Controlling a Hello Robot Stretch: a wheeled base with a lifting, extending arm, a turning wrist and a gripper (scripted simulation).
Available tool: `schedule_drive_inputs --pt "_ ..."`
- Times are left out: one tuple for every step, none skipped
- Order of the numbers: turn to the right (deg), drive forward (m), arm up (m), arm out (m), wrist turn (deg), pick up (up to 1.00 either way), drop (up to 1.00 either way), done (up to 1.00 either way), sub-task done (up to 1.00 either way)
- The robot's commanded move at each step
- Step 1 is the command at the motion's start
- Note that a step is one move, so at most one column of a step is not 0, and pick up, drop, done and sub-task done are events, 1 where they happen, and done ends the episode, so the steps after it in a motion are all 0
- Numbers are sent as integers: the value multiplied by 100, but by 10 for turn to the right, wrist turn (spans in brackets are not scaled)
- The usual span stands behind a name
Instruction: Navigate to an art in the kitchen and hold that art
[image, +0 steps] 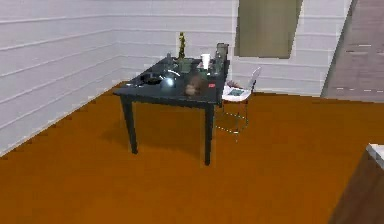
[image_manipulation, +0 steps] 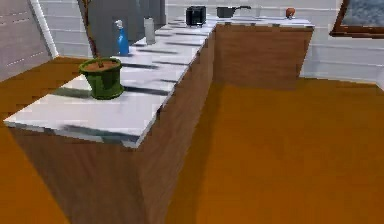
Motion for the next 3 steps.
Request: schedule_drive_inputs --pt "0 100 0 0 0 0 0 0 0" --pt "180 0 0 0 0 0 0 0 0" --pt "0 5 0 0 0 0 0 0 0"
